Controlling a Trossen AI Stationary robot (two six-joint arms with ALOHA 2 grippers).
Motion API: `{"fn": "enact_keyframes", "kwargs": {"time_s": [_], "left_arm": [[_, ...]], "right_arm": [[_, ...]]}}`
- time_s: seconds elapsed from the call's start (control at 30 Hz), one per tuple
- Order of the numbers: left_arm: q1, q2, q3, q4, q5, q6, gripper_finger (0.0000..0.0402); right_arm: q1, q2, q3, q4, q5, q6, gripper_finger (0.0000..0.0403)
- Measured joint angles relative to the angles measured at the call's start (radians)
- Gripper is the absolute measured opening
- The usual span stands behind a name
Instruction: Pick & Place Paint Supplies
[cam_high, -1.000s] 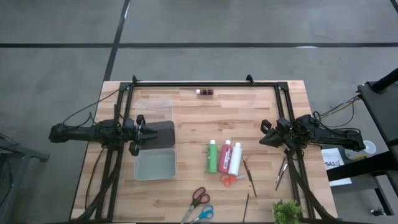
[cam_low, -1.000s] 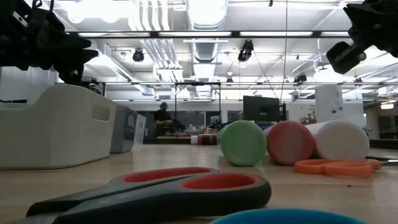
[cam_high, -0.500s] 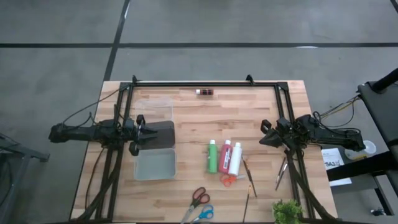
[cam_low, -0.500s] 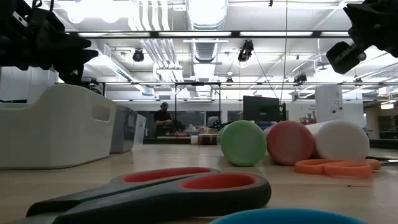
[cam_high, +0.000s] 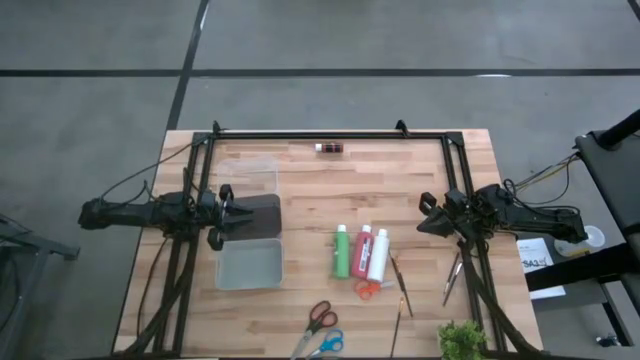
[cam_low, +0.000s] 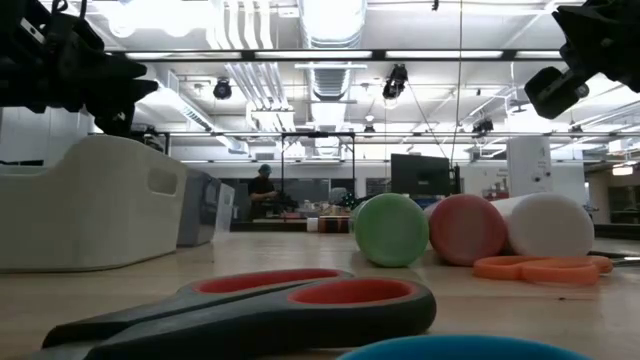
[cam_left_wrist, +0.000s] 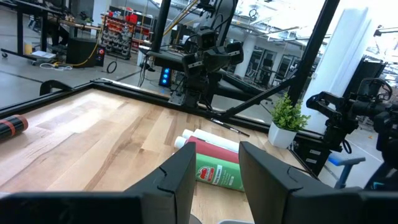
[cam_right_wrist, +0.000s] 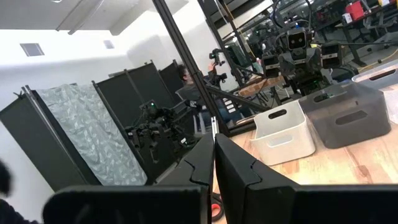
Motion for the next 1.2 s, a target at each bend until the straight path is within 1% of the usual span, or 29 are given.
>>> {"fn": "enact_keyframes", "kwargs": {"time_s": [0.9,0.97,1.07,1.1,1.17,1.2], "left_arm": [[0.000,0.000,0.000,0.000,0.000,0.000,0.0130],[0.000,0.000,0.000,0.000,0.000,0.000,0.0130],[0.000,0.000,0.000,0.000,0.000,0.000,0.0130],[0.000,0.000,0.000,0.000,0.000,0.000,0.0130],[0.000,0.000,0.000,0.000,0.000,0.000,0.0130],[0.000,0.000,0.000,0.000,0.000,0.000,0.0130]], "right_arm": [[0.000,0.000,0.000,0.000,0.004,-0.014,0.0012],[0.000,0.000,0.000,0.001,0.045,-0.043,0.0012],[0.000,0.001,0.000,0.038,0.152,-0.014,0.0012],[0.000,0.002,0.000,0.077,0.214,-0.031,0.0012],[-0.003,0.002,0.000,0.179,0.372,-0.135,0.0012],[-0.003,0.001,0.000,0.227,0.419,-0.194,0.0012]]}}
